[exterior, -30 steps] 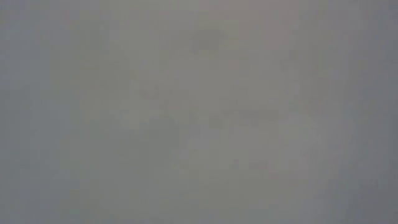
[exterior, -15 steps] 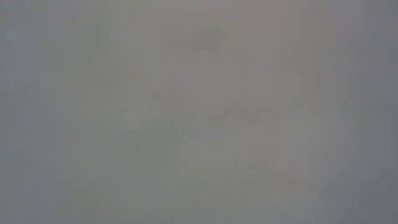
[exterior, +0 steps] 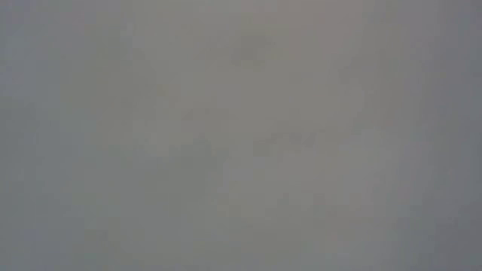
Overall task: Place trash/remove bag and relplace
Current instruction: Put the brown cardboard into the trash bin
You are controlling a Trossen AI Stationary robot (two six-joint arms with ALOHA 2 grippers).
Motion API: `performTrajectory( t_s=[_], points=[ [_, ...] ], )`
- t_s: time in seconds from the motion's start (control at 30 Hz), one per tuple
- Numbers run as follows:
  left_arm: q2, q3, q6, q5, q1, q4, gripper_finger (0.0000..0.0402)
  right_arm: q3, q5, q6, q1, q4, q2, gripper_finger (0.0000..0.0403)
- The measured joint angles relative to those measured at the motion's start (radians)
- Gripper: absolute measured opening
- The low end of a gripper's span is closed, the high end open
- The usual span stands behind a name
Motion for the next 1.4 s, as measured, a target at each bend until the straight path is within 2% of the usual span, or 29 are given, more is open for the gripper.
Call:
performTrajectory(
  t_s=[0.17,0.23,0.47,0.67,1.1,1.4],
  points=[
    [0.000,0.000,0.001,-0.001,0.000,0.000,0.0206,-0.001,-0.031,-0.002,-0.017,0.000,0.001,0.0032],
    [0.000,0.000,0.001,-0.001,0.000,0.000,0.0206,-0.001,-0.028,-0.007,-0.020,0.000,0.010,0.0009],
    [0.000,0.000,0.006,-0.001,0.000,-0.002,0.0206,0.005,0.008,0.019,-0.006,-0.034,0.028,0.0001],
    [0.000,0.000,0.007,-0.002,0.000,-0.003,0.0206,0.096,0.015,0.026,0.016,-0.141,0.027,0.0000],
    [-0.025,0.000,0.030,-0.004,0.000,-0.002,0.0206,0.454,0.062,0.000,0.060,-0.253,0.017,0.0000],
    [-0.088,0.000,0.061,-0.003,0.001,-0.002,0.0206,0.752,0.114,-0.036,-0.002,-0.237,0.007,0.0000]
  ],
)
